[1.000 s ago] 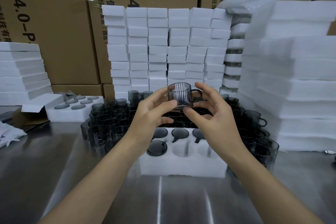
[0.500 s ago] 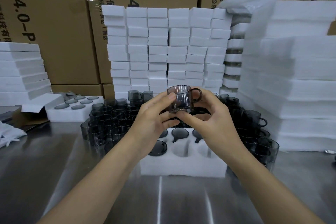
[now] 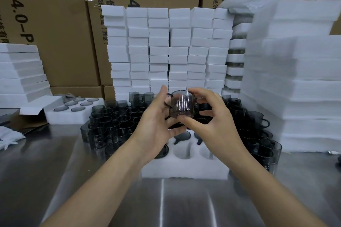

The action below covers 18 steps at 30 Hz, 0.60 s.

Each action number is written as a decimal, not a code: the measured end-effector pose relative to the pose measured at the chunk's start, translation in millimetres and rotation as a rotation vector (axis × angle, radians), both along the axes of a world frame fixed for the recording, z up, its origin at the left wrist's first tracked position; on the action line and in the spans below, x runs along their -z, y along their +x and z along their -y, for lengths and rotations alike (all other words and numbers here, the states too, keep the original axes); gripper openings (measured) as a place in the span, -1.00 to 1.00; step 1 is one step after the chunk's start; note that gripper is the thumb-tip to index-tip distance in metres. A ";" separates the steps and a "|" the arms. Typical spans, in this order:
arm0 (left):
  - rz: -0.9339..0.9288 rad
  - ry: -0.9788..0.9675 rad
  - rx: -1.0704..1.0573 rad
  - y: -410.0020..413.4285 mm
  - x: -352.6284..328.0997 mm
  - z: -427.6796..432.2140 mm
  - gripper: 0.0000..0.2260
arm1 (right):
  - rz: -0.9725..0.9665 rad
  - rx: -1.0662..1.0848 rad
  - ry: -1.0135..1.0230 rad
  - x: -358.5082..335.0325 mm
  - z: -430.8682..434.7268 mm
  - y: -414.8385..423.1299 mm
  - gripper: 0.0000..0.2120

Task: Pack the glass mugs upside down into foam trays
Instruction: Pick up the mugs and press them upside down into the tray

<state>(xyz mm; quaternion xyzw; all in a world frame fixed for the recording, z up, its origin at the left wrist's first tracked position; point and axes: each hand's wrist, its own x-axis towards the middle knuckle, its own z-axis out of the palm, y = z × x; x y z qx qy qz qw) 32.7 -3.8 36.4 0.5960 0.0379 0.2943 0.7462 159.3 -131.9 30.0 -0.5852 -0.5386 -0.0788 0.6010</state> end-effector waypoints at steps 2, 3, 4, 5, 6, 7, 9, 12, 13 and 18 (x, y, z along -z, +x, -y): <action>-0.007 0.054 -0.024 0.0 -0.5 2.1 -0.46 | -0.003 0.001 0.002 0.4 -0.8 -0.4 -0.45; -0.006 0.047 -0.029 0.2 -1.0 3.4 -0.46 | -0.013 0.006 0.004 0.1 -1.0 -0.5 -0.47; 0.000 0.020 -0.026 0.1 -1.7 4.3 -0.44 | -0.027 0.009 0.003 -0.4 -1.2 -0.4 -0.48; 0.014 -0.018 -0.007 0.1 -1.9 4.3 -0.43 | -0.042 0.005 0.000 -0.6 -1.1 -0.3 -0.50; 0.032 -0.066 0.024 -0.2 -2.3 3.9 -0.42 | -0.057 -0.007 -0.005 -0.4 -1.0 -0.6 -0.51; 0.047 -0.117 0.063 -0.8 -2.7 3.2 -0.42 | -0.072 -0.024 -0.011 -0.1 -1.1 -1.3 -0.52; 0.066 -0.197 0.158 -2.1 -3.2 1.7 -0.45 | -0.092 -0.058 -0.014 0.6 -0.7 -3.2 -0.54; 0.057 -0.201 0.177 -1.8 -1.8 0.2 -0.51 | -0.046 -0.035 0.021 1.4 -0.4 -2.7 -0.52; 0.056 -0.169 0.124 -0.6 -1.0 0.0 -0.55 | -0.012 -0.004 0.032 1.6 -0.3 -1.3 -0.50; -0.047 0.131 -0.209 2.0 -1.7 2.7 -0.72 | 0.145 0.145 0.018 0.5 1.2 5.1 -0.41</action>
